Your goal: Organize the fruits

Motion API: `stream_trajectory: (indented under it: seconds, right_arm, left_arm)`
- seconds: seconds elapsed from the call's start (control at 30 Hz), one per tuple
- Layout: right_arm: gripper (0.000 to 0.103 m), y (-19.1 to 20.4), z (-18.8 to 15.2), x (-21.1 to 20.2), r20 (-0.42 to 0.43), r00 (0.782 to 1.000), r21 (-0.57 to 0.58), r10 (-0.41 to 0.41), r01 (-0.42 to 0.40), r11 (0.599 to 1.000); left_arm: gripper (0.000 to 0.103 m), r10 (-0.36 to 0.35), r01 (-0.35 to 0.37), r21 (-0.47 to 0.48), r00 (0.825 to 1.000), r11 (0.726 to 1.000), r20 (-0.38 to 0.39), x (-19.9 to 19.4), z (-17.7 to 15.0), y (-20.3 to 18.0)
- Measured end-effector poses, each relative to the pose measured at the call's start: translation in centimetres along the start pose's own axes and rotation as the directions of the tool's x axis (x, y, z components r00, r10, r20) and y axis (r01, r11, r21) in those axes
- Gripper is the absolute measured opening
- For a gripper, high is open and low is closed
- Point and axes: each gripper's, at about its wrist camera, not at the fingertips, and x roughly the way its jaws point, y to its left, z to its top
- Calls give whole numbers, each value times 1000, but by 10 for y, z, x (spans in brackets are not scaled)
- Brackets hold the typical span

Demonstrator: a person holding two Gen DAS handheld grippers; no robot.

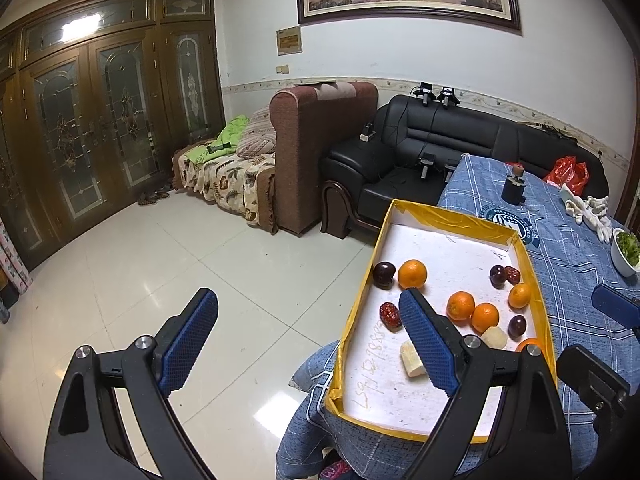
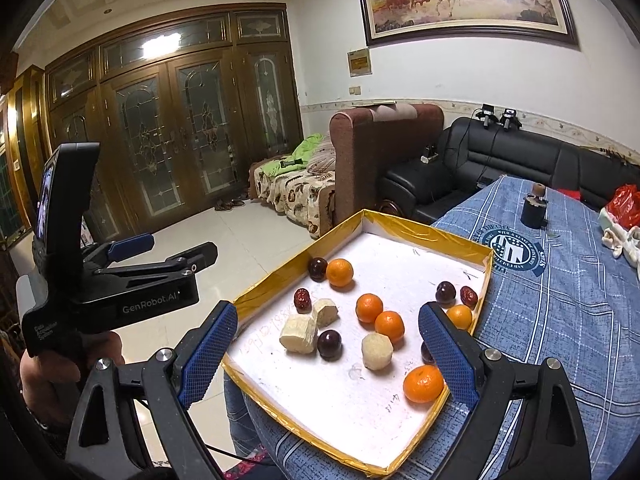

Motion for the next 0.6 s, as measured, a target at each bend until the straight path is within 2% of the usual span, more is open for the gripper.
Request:
stream_trajectory:
  seconds: [0.27, 0.6]
  right_arm:
    - [93, -5, 1, -7, 22, 1000, -4, -5, 6, 1000]
    - [93, -8, -1, -14, 34, 999, -10, -14, 14, 1000]
  left_arm:
    - [93, -33, 33, 18, 999, 999, 34, -13, 5, -8]
    - [93, -38, 36, 35, 998, 999, 50, -21, 8, -17]
